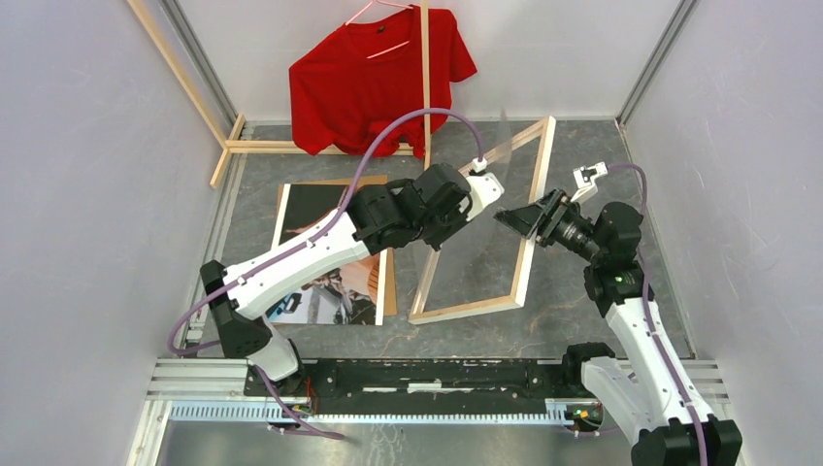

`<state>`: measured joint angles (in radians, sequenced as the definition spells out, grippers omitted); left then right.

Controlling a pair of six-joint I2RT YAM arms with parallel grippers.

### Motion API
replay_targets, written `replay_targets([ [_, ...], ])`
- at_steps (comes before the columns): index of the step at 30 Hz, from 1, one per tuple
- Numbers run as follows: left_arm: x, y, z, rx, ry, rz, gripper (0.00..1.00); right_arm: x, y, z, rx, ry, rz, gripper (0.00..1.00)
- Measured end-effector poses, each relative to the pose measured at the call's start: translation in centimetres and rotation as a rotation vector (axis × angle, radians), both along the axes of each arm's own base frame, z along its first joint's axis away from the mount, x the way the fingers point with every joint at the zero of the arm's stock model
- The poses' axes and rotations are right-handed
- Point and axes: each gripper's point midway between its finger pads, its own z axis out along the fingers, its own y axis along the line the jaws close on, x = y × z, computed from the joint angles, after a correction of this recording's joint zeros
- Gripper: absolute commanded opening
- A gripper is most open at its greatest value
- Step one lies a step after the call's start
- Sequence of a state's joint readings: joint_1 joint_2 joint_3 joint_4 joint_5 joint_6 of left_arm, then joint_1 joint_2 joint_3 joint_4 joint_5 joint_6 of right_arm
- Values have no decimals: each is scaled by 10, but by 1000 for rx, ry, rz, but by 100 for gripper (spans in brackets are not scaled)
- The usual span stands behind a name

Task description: Put the photo into the frame

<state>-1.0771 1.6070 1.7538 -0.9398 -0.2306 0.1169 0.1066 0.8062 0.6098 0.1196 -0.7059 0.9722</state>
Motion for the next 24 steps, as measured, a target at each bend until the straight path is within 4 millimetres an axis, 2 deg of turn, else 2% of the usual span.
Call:
replay_targets([
  [4,12,10,5,7,-39,45,5,-5,-12,-23,-118,36,-15,70],
  [6,17,15,8,10,-53,57,4,-7,-17,-38,-176,62,-19,62],
  [14,25,21,16,17,-88,52,2,-22,-45,-110,-430,246,-44,41],
  [16,27,23,26,19,-112,44,2,-26,-52,-122,-484,277,-55,37],
  [21,39,24,76,-28,-236,42,2,-30,-70,-151,-606,316,-79,26],
  [24,43,26,95,-39,-288,39,2,-34,-77,-171,-654,362,-87,23],
])
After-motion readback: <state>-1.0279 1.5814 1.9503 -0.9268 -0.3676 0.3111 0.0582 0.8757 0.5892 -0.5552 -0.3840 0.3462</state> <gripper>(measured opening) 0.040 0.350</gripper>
